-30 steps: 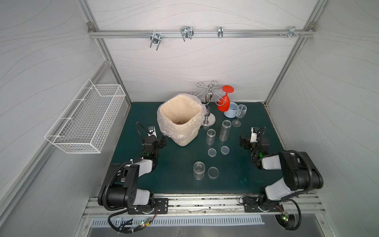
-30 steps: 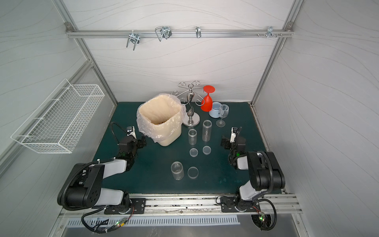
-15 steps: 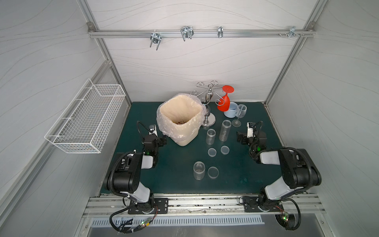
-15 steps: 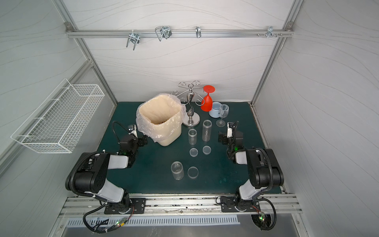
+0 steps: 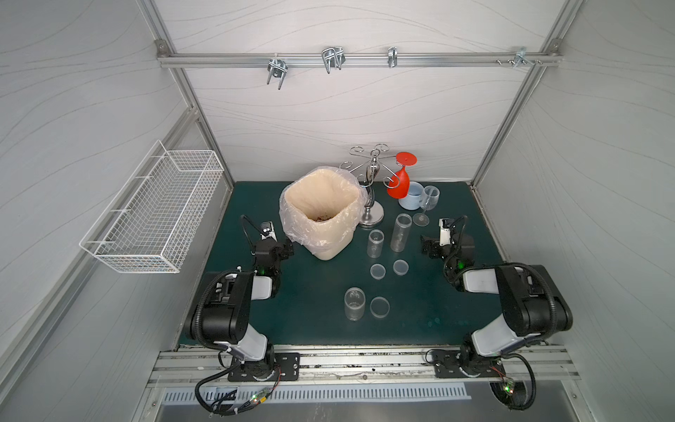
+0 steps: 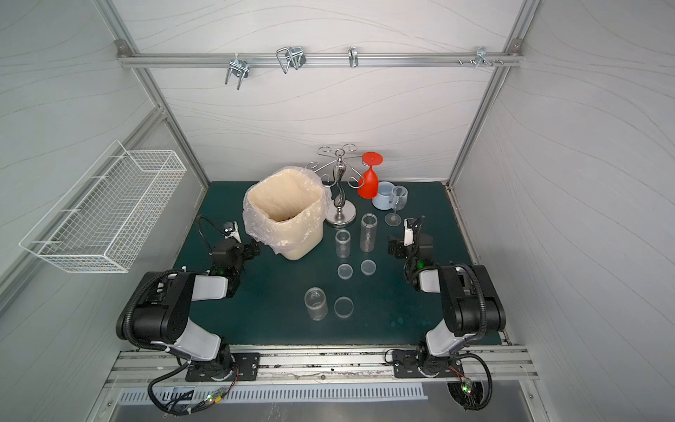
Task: Empty the moldy dried flower tea in the jars
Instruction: Reset both arms
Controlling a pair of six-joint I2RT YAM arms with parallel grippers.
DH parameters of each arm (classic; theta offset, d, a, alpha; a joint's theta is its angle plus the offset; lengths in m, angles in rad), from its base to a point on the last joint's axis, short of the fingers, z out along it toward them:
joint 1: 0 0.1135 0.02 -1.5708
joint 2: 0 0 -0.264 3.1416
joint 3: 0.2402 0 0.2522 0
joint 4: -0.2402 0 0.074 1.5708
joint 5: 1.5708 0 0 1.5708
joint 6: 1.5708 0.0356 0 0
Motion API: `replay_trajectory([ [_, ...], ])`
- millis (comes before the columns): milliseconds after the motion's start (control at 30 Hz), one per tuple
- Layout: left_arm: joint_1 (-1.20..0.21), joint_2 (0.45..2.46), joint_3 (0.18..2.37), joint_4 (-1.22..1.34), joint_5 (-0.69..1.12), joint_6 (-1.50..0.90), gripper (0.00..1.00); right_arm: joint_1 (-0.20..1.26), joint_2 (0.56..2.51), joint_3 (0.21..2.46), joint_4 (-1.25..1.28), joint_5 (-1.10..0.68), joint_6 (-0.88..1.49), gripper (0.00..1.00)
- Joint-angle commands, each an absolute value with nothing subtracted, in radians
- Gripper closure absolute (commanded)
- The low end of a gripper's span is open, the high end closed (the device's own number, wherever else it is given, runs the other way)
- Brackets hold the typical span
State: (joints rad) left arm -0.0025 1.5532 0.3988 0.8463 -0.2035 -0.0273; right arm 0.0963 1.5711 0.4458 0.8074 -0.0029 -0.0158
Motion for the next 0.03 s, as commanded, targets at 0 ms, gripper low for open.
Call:
replay_trajectory([
  [0, 0.002, 1.564, 0.422, 0.867, -0.216, -0.032, 0.01, 0.091, 1.58, 0.448, 0.801, -0.016, -0.029, 0.01],
])
